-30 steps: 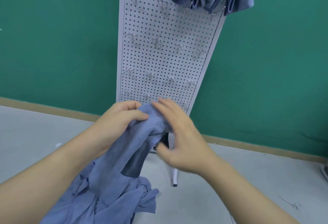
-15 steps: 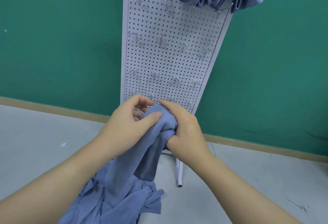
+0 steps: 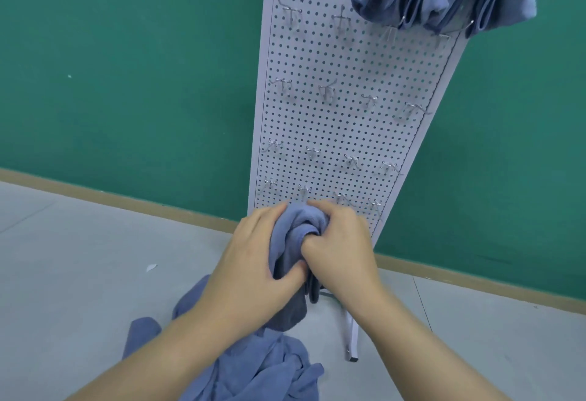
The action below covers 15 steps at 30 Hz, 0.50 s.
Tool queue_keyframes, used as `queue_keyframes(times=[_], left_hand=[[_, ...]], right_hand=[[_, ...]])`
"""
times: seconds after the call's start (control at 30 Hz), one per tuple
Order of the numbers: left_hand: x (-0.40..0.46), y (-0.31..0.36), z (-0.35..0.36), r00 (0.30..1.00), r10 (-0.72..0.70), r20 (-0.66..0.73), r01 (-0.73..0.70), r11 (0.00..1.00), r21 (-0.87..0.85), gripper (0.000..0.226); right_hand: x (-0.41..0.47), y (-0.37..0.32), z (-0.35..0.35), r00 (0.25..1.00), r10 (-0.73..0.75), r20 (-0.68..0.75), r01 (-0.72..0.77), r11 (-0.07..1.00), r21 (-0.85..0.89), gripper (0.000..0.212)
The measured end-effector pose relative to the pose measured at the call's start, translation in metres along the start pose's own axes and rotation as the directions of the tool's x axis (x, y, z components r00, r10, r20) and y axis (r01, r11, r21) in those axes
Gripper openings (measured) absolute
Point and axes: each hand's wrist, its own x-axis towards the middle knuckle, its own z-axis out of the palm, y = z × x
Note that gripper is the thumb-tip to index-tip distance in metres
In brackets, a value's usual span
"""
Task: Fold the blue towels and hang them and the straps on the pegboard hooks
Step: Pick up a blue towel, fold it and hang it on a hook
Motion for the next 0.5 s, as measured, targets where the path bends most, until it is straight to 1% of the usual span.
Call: queue_keyframes(times=[0.07, 0.2, 0.27, 0.3, 0.4, 0.5], left_hand=[[0.003, -0.003, -0.002, 1.0, -0.002, -0.015, 0.001, 1.0, -0.008, 0.054], [0.01, -0.019, -0.002, 0.996, -0.082, -0.033, 0.082, 0.997, -0.005, 0.059], [0.015, -0.026, -0.003, 0.994, -0.106, -0.013, 0.106, 0.994, 0.0, 0.061], [0.017, -0.03, -0.003, 0.994, -0.113, -0.004, 0.113, 0.994, 0.003, 0.061], [0.022, -0.039, -0.003, 0.986, -0.169, 0.018, 0.168, 0.985, 0.024, 0.064], [0.023, -0.041, 0.001, 0.975, -0.215, 0.05, 0.213, 0.976, 0.044, 0.069]], right_hand=[[0.002, -0.005, 0.003, 1.0, 0.011, 0.02, -0.011, 1.0, -0.009, 0.025], [0.01, -0.011, 0.0, 0.996, 0.045, 0.071, -0.047, 0.999, 0.027, 0.044], [0.013, -0.01, -0.003, 0.996, 0.038, 0.079, -0.042, 0.998, 0.039, 0.056], [0.014, -0.008, -0.004, 0.995, 0.044, 0.085, -0.048, 0.998, 0.048, 0.058], [0.018, 0.001, -0.006, 0.993, 0.076, 0.094, -0.085, 0.992, 0.089, 0.061], [0.016, 0.007, -0.011, 0.995, 0.064, 0.081, -0.073, 0.991, 0.115, 0.061]])
